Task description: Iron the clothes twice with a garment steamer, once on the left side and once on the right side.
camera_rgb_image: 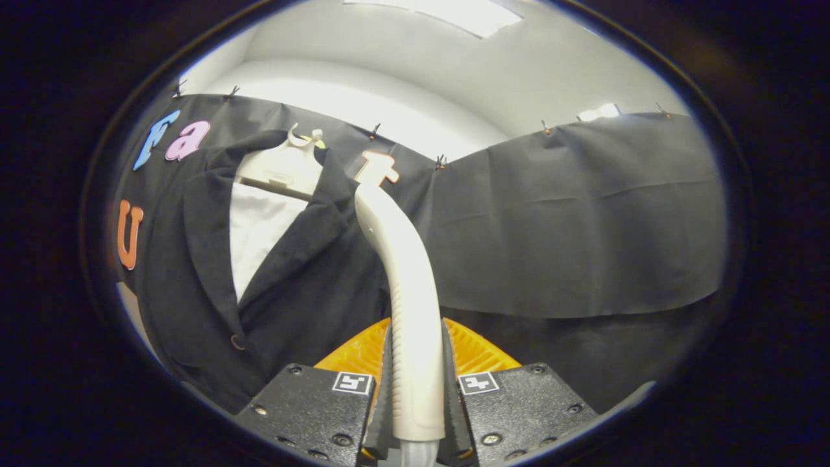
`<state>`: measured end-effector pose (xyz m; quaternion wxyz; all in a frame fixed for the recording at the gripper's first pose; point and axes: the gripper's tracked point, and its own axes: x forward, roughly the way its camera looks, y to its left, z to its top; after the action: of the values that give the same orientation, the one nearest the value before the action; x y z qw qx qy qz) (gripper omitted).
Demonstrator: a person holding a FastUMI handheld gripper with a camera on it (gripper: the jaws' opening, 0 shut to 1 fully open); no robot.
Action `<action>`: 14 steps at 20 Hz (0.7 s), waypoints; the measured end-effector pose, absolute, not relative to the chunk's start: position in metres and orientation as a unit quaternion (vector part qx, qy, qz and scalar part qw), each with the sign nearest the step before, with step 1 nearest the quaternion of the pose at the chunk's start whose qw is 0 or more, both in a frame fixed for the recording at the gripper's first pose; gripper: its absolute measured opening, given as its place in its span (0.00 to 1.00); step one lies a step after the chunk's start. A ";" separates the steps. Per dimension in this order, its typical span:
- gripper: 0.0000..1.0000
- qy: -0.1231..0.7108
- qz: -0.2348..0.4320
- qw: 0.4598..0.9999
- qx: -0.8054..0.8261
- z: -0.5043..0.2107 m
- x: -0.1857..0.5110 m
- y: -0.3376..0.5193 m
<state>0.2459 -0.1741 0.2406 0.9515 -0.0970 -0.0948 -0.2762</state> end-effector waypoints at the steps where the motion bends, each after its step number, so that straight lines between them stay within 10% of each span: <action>1: 0.35 -0.098 -0.276 0.951 -0.098 0.246 0.254 -0.175; 14: 0.35 -0.100 -0.288 0.943 -0.135 0.268 0.305 -0.174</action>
<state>0.3051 -0.1742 0.2678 0.9427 -0.1350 -0.0995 -0.2883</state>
